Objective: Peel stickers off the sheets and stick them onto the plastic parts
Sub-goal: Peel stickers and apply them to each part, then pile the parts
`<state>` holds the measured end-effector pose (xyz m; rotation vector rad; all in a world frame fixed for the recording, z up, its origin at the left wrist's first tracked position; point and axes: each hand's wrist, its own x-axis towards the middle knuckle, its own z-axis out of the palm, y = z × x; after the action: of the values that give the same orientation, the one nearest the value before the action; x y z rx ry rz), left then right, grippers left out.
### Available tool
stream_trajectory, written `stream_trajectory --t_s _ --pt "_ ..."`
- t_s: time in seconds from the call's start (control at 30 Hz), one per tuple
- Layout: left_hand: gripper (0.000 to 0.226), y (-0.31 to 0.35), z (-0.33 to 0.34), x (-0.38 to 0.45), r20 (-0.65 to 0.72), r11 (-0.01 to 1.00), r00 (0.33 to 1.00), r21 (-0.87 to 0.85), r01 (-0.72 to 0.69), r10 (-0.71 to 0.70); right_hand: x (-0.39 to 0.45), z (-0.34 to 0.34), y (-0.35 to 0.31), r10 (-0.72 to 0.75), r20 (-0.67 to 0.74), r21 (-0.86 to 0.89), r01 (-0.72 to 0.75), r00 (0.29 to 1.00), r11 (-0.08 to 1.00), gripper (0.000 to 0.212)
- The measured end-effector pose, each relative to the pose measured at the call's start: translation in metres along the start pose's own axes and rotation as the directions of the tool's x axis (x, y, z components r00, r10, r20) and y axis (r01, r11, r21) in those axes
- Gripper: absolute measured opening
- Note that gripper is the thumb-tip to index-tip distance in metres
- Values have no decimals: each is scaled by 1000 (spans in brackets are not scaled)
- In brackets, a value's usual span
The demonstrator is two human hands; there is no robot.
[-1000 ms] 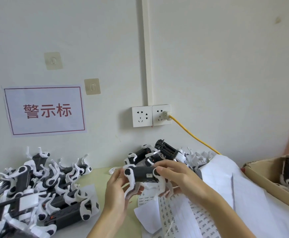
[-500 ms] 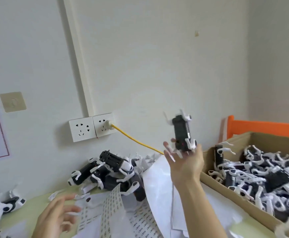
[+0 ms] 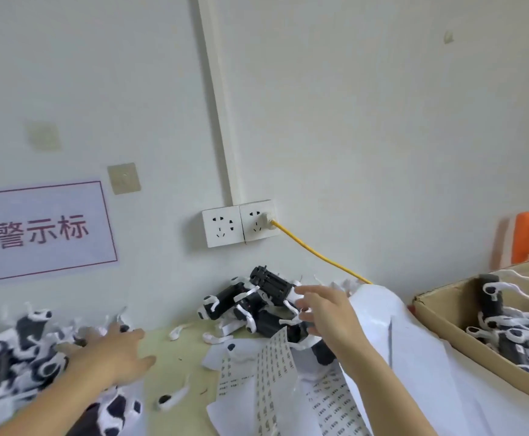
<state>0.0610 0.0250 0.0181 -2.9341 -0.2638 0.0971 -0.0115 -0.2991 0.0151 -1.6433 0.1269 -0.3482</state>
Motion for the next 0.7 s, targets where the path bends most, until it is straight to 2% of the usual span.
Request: stream_trajectory --t_s 0.07,0.13,0.17,0.23,0.27,0.37,0.53,0.57,0.63,0.7 --pt "84 -36 3 15 141 1000 990 21 -8 4 0 6 1 -19 49 -75 23 999 997 31" --pt "72 -61 5 17 246 995 965 -61 -79 91 0 10 1 -27 59 -113 34 998 993 32" --pt "55 -70 8 15 237 985 960 -118 -125 150 0 12 2 -34 59 -131 42 998 991 32" --pt "20 -83 14 12 131 966 966 -165 -199 222 1 14 4 -49 66 -153 58 997 986 32" --pt "15 -86 17 12 77 962 969 -158 -221 235 2 15 4 -58 74 -164 69 996 984 32" --pt "28 -88 20 12 -19 961 968 -113 -250 250 3 18 8 -83 96 -193 100 992 976 34" --pt "30 -69 -5 2 -91 929 953 -215 -303 289 4 23 13 -84 134 -255 116 987 960 31" --pt "27 -62 -13 -4 -77 910 947 -264 -321 312 4 24 14 -90 139 -264 124 986 956 30" --pt "32 -48 -26 -19 70 891 923 -299 -343 379 4 25 14 -99 142 -275 136 985 952 30" --pt "56 -35 -31 -31 281 935 892 -115 -336 355 4 26 14 -109 146 -284 147 983 947 29"
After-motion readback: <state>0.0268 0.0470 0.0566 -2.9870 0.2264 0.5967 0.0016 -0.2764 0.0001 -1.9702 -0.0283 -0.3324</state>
